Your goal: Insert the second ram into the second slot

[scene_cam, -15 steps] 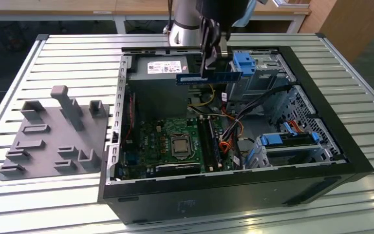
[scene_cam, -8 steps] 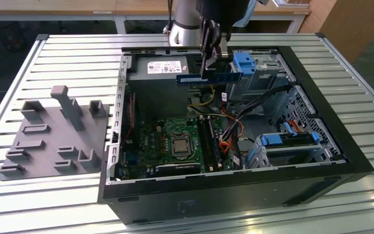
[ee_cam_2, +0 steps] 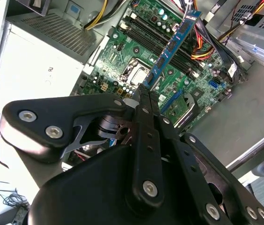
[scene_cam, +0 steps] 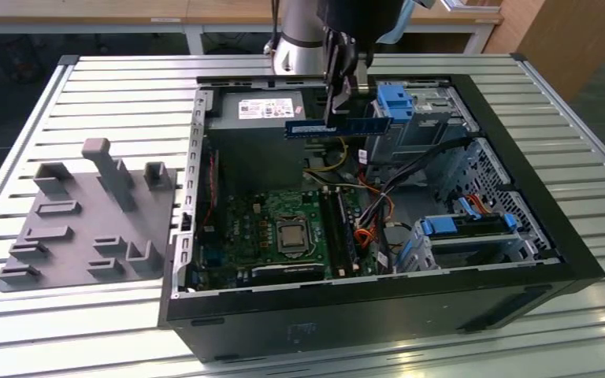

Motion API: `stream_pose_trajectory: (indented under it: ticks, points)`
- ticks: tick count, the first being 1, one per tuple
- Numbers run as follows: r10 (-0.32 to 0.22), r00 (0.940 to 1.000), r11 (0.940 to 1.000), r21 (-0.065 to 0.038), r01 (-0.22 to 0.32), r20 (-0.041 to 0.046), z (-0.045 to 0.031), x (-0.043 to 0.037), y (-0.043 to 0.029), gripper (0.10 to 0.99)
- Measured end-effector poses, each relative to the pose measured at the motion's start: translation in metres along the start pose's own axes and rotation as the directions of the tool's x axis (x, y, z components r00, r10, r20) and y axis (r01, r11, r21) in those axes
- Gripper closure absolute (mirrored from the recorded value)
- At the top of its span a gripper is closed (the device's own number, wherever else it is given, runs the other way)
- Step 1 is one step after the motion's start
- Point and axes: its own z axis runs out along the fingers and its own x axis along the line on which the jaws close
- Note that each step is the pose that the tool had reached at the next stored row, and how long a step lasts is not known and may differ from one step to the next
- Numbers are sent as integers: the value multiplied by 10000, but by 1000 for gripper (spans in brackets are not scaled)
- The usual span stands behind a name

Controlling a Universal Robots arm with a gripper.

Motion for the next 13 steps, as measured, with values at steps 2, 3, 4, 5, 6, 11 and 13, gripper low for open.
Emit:
stream_pose_trajectory:
  ticks: [2, 3, 4, 5, 6, 11, 13]
  points:
    - [25, 10000, 10000, 0, -25, -1, 0, 0, 0, 973]
    - [33, 10000, 10000, 0, -33, -1, 0, 0, 0, 973]
    - [42, 10000, 10000, 0, -42, -1, 0, 0, 0, 973]
    - [48, 10000, 10000, 0, -48, -2, 0, 0, 0, 973]
    - [55, 10000, 10000, 0, -55, -3, -1, 0, 0, 973]
    - [107, 9999, 9999, 1, -107, -3, 0, 0, 0, 973]
    - [130, 9999, 9999, 1, -130, -2, 0, 0, 0, 973]
